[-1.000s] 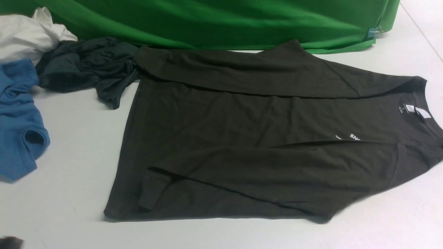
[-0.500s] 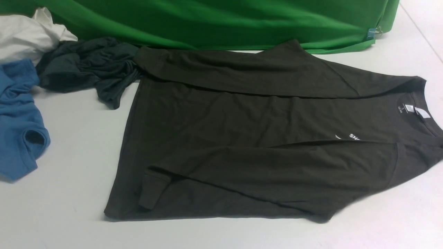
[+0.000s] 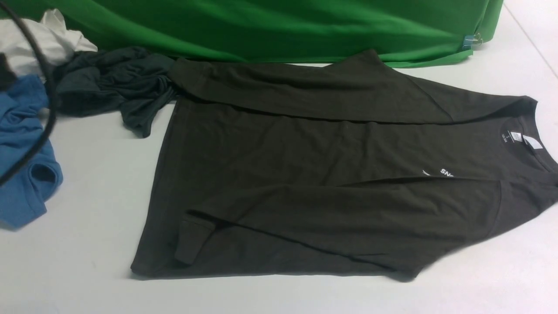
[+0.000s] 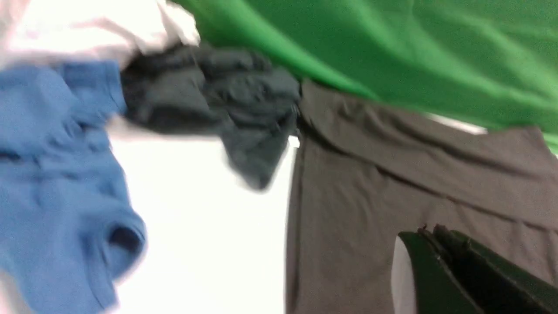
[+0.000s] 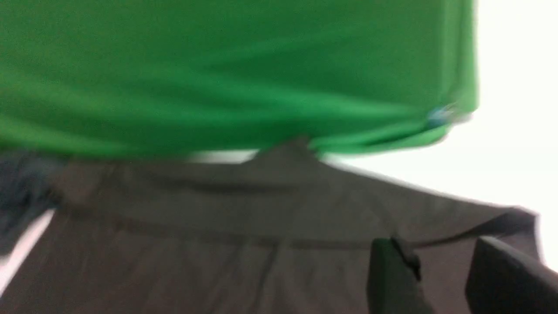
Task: Fold a long-sleeved shirt on a white desktop.
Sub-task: 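Grasp the left edge of the dark T-shirt lying flat on the table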
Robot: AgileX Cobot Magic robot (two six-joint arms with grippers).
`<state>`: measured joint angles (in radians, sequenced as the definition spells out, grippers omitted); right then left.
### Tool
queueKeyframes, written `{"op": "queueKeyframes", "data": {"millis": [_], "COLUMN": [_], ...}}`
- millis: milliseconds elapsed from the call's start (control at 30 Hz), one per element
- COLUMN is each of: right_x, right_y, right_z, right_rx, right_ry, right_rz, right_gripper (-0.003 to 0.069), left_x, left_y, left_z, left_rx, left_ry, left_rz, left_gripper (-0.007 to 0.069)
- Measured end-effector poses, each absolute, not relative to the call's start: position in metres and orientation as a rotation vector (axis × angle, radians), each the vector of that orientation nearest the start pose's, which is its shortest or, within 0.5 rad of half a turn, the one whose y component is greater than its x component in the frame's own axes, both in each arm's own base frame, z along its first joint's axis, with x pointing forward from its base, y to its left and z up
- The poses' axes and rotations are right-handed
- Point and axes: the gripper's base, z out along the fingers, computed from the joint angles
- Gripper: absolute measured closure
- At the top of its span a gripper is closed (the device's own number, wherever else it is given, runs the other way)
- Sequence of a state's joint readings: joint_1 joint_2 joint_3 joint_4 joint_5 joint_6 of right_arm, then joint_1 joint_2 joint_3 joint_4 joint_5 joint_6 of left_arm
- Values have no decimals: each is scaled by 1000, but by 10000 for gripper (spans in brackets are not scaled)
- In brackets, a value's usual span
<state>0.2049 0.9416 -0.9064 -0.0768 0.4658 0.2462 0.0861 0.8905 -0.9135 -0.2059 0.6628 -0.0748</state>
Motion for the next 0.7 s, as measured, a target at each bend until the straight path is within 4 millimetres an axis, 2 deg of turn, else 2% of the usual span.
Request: {"op": "queueKeyframes", "data": {"millis": [33,133,167,267,400,467,500,600,700], "right_x": [194,196,196,196,194,194,194,194,194], "right_y": [40,58,68,83,90,90,90,90,90], "right_z": [371,358,353,346,344,344,344,344,344], "right_rx": [-20,-114,-166,-239,-288,-298,-298,-321,-324], "right_ry": [1997,2060,2087,2118,2123,2121,2121,2119,2120], "right_rz": [219,257,280,309,321,314,314,301,298], "right_gripper": [418,418,418,418,418,418,418,418,418], "left_x": [178,188,195,210,227,238,239,251,257], "left_y": [3,-6,-11,-19,-21,-28,-29,-61,-75], "left_z": [369,349,332,294,254,236,235,217,207], "left_rx": [-272,-306,-323,-384,-383,-309,-301,-73,48], "left_ry": [2107,2286,2413,2640,2783,2829,2826,2830,2810], "left_rz": [-241,-381,-477,-623,-652,-639,-637,-596,-492], "left_gripper": [587,587,585,578,538,473,466,290,146]}}
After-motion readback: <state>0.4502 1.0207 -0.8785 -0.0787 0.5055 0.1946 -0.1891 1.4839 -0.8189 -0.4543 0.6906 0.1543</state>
